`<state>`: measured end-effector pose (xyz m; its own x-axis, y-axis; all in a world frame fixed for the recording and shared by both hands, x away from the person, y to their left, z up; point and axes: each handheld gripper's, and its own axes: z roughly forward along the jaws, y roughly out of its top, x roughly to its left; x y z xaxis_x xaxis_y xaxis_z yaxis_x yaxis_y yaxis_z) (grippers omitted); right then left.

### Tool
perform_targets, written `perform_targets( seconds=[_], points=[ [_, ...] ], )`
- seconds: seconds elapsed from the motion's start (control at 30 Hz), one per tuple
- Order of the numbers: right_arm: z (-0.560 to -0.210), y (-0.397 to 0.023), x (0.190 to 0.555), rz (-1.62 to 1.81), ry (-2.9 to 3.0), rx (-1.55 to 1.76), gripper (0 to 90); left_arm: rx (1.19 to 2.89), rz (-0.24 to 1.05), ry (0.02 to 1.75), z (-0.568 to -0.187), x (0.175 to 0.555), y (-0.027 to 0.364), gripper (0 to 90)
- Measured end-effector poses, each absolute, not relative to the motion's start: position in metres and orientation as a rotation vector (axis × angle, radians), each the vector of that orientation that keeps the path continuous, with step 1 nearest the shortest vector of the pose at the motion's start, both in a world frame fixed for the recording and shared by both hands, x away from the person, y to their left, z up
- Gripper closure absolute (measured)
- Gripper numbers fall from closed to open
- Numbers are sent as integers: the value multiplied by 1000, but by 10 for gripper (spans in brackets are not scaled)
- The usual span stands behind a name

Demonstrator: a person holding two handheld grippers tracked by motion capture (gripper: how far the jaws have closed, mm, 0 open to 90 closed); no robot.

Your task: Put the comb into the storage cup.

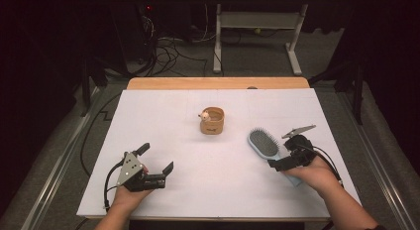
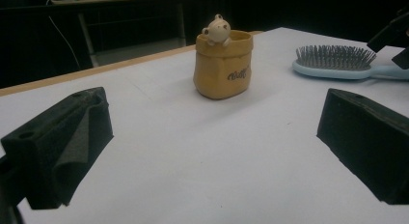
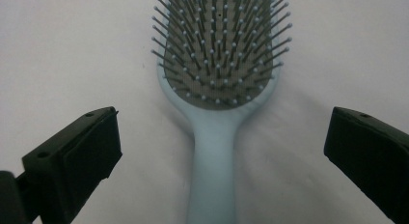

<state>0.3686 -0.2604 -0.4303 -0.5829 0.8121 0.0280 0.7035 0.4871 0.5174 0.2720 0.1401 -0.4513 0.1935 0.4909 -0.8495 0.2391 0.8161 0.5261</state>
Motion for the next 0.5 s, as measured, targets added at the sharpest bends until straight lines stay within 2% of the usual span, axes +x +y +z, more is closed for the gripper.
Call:
perform_targets(
  seconds=[0.5],
  points=[
    [-441, -242, 397, 640, 2553, 1296, 2, 633, 188, 1393, -450, 272, 141, 1]
  ],
)
